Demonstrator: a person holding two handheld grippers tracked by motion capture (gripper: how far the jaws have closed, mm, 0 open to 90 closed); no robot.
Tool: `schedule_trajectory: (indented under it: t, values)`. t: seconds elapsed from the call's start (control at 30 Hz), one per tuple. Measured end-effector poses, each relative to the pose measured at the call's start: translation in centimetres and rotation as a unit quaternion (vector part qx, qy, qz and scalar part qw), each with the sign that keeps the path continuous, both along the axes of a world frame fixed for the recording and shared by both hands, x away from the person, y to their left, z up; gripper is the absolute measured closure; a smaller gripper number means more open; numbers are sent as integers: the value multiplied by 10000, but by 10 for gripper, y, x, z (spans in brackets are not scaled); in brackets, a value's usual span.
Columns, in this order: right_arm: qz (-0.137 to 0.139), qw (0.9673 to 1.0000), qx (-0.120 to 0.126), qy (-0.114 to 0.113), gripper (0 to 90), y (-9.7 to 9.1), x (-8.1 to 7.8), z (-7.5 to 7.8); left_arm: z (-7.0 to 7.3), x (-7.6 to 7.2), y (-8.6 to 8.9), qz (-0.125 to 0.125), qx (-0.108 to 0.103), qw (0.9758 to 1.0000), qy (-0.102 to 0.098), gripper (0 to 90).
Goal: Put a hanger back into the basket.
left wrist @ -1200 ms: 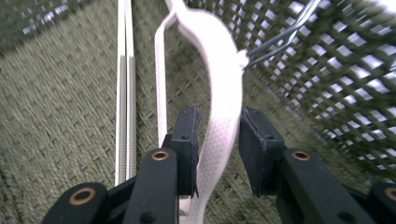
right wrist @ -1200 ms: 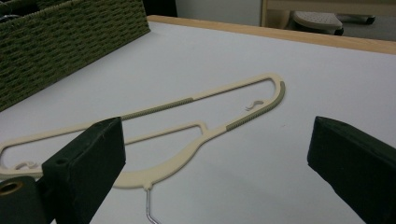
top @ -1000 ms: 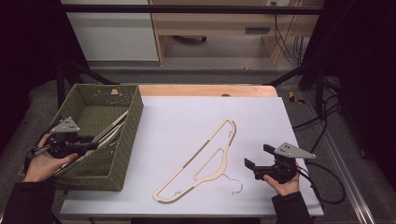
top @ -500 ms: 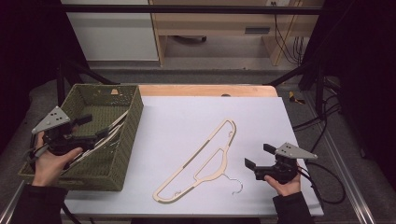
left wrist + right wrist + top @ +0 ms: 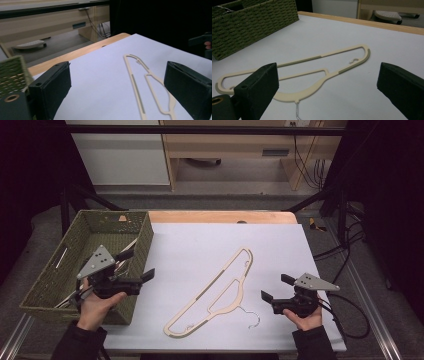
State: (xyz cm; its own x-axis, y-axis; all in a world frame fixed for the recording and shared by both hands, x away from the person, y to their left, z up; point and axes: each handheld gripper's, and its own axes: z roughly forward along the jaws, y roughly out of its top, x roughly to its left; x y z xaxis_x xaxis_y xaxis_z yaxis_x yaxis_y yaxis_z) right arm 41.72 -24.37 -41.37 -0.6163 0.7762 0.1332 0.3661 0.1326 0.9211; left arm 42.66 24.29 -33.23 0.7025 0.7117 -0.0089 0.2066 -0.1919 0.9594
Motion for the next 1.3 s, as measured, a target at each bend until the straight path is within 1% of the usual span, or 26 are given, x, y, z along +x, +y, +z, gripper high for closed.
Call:
schedule_trajectory:
  t: [0.07, 0.13, 0.2, 0.27, 0.3, 0.33, 0.4, 0.43, 0.47, 0.5, 0.57, 0.67, 0.7, 0.77, 0.83, 0.87, 0.93, 1.0, 1.13, 1.23, 1.3]
  values:
    - [46, 10000, -13, 12, 42, 0, 0, 0, -6, -2, -9, -45, -54, 10000, 5, 68]
    - [44, 10000, 4, 25, 40, 1, 0, 0, -14, -4, -17, -82, -23, 10000, 11, 68]
    - [74, 9999, 57, 59, 41, 2, 0, 0, -22, -5, -25, -185, -38, 9998, 93, 68]
    - [103, 9999, 111, 42, 48, 4, 0, 0, -29, -6, -31, -191, 4, 9998, 116, 66]
    - [112, 9998, 135, 71, 46, 5, 0, 0, -32, -6, -34, -219, 26, 9996, 157, 68]
    - [139, 9998, 87, 72, 46, 5, 0, -1, -36, -5, -37, -232, 47, 9995, 227, 68]
    - [149, 9998, 11, 136, 45, 8, -1, -1, -45, -6, -43, -244, -2, 9993, 291, 69]
    - [155, 9997, -21, 180, 45, 9, 0, -1, -49, -7, -46, -274, 37, 9991, 329, 70]
    - [181, 9996, -33, 218, 51, 10, -1, -1, -52, -7, -48, -289, 146, 9988, 376, 70]
    - [247, 9994, -18, 247, 71, 11, -1, -1, -55, -7, -50, -293, 153, 9987, 380, 68]
    - [338, 9989, -21, 312, 76, 13, -1, -2, -60, -6, -53, -342, 124, 9983, 463, 69]
    - [418, 9986, -62, 332, 71, 18, -2, -3, -67, -6, -58, -387, 228, 9976, 526, 65]
    - [402, 9986, -87, 321, 72, 19, -2, -3, -69, -6, -59, -413, 260, 9971, 577, 64]
    - [442, 9984, -167, 311, 71, 22, -3, -3, -74, -5, -61, -442, 285, 9967, 615, 63]
    - [515, 9976, -256, 378, 86, 26, -3, -4, -78, -4, -62, -457, 343, 9960, 680, 61]
    - [564, 9970, -315, 437, 92, 29, -3, -4, -80, -4, -63, -458, 345, 9958, 708, 57]
    - [606, 9960, -447, 478, 101, 35, -3, -8, -82, -3, -63, -486, 328, 9952, 784, 57]
    - [615, 9950, -589, 528, 122, 42, -2, -12, -84, -3, -64, -461, 395, 9952, 772, 56]
    - [655, 9927, -774, 655, 206, 50, 0, -22, -88, -3, -65, -456, 427, 9947, 820, 56]
    - [604, 9913, -894, 755, 272, 55, 2, -29, -90, -3, -66, -465, 454, 9943, 849, 56]
    - [606, 9895, -970, 879, 291, 58, 3, -33, -90, -3, -67, -475, 455, 9943, 844, 56]
